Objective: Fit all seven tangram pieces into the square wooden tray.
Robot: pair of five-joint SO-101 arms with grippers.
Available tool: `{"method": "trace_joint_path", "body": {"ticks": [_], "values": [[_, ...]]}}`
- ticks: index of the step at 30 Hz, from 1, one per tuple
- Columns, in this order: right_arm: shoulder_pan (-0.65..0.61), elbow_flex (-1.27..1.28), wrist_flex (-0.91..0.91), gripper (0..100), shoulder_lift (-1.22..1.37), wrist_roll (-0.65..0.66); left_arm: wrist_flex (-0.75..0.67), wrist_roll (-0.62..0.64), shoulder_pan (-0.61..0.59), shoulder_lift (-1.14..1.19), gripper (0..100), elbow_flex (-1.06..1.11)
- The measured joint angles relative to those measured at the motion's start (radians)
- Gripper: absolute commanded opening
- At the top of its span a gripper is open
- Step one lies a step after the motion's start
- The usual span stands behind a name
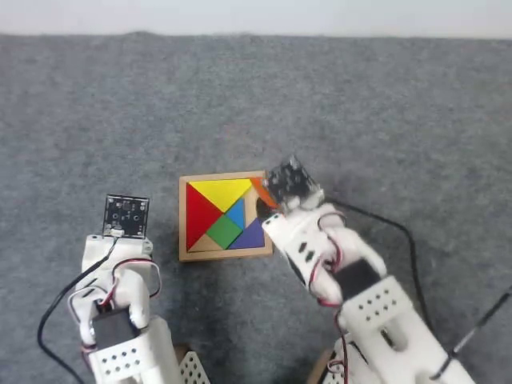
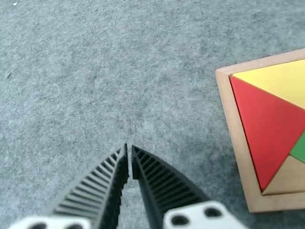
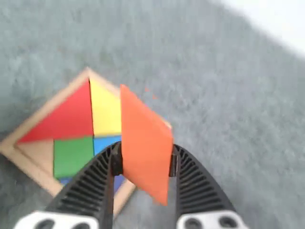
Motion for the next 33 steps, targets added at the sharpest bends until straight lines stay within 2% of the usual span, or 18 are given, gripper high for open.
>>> {"method": "trace_joint_path", "body": {"ticks": [5, 7, 14, 18, 24, 33], "values": [[-0.002, 0.290, -0.534, 0.7, -0.104, 0.000, 0.000, 0.000, 0.000, 0.000, 2, 0.000], [0.000, 0.311, -0.658, 0.7, -0.138, -0.014, 0.000, 0.000, 0.000, 0.000, 2, 0.000], [0.078, 0.315, -0.727, 0.9, -0.221, -0.224, 0.000, 0.000, 0.000, 0.000, 2, 0.000], [0.132, 0.315, -0.752, 0.9, -0.284, -0.241, 0.000, 0.000, 0.000, 0.000, 2, 0.000], [0.150, 0.361, -0.842, 0.8, -0.354, -0.198, 0.000, 0.000, 0.000, 0.000, 2, 0.000], [0.150, 0.364, -1.056, 0.8, -0.387, -0.308, 0.000, 0.000, 0.000, 0.000, 2, 0.000]]}}
